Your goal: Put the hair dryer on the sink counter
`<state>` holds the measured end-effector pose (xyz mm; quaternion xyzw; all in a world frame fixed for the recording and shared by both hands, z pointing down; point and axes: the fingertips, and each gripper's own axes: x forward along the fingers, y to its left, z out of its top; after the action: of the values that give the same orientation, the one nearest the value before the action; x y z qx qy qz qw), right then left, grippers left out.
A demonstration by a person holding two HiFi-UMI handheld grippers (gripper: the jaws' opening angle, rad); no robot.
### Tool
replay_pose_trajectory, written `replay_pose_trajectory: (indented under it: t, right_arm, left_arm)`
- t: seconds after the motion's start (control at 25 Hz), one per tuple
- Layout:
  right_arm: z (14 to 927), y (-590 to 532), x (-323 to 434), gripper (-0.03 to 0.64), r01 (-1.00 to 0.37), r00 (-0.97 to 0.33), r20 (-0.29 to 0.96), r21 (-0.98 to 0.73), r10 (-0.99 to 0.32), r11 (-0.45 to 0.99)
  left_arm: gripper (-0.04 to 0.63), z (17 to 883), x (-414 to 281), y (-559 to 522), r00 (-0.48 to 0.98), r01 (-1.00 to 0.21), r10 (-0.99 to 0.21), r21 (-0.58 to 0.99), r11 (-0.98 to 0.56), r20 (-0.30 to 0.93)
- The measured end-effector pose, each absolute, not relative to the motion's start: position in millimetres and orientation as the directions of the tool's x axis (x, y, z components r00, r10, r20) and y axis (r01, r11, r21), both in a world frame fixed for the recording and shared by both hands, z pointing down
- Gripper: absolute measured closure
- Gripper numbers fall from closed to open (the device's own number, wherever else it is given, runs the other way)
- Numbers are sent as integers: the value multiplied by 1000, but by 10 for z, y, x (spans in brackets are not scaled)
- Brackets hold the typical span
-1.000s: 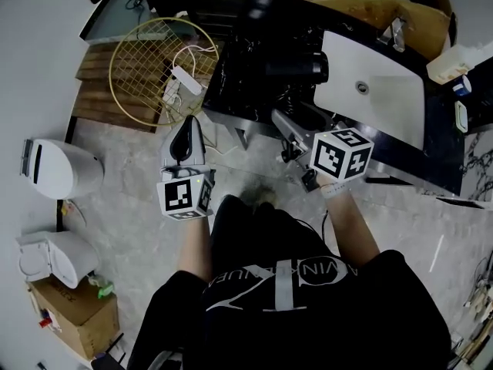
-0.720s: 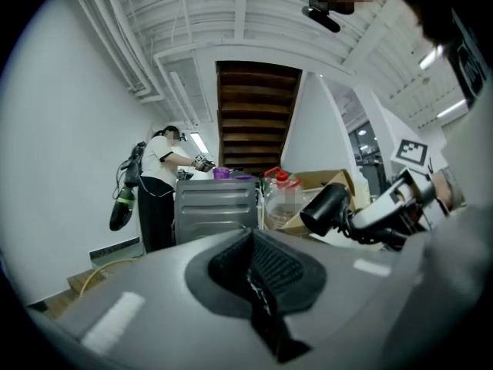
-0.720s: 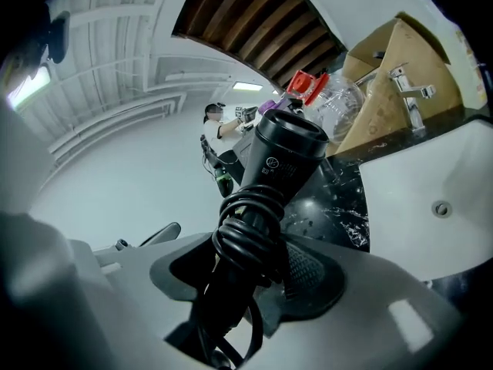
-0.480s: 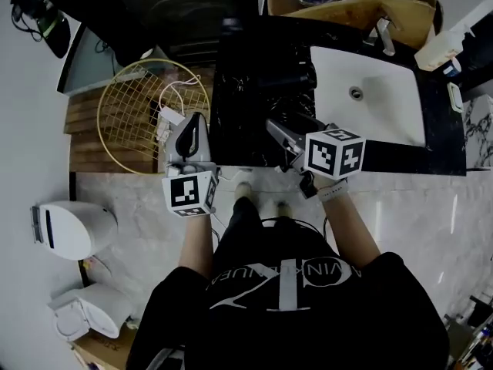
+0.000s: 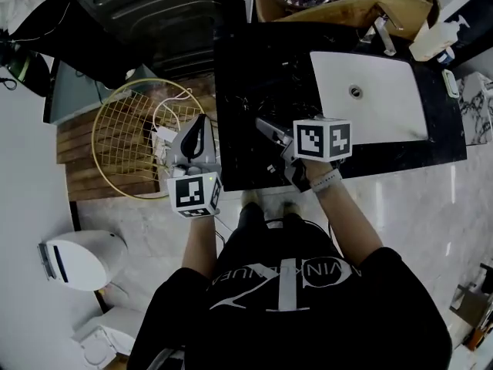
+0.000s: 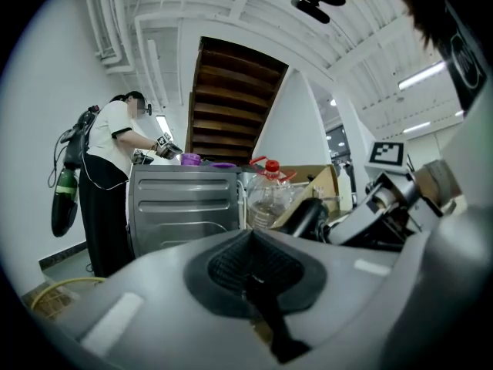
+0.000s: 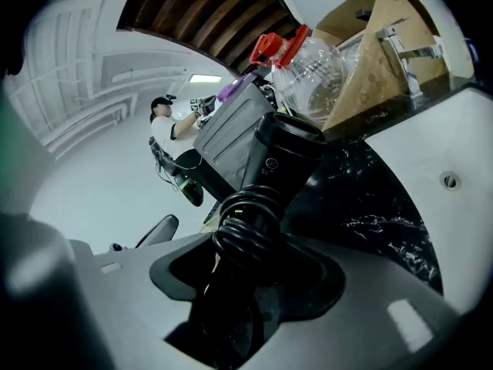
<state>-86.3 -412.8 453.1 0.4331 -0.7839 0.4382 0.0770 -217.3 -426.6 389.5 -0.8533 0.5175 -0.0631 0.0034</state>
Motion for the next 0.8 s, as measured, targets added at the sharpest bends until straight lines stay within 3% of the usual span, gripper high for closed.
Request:
replay_pose_trajectory:
  t: [0.32, 0.8]
  right_arm:
    - [4689, -4384, -955, 357, -746, -589, 535, -649, -606, 152]
    - [4764, -4720, -970, 353, -764, -586, 563, -624, -582, 166]
  left_arm:
    - [595, 4011, -2228, -4467, 494, -863, -860, -41, -503, 129]
    - [595, 4127, -2254, -4604, 543, -834, -826, -12, -551, 151]
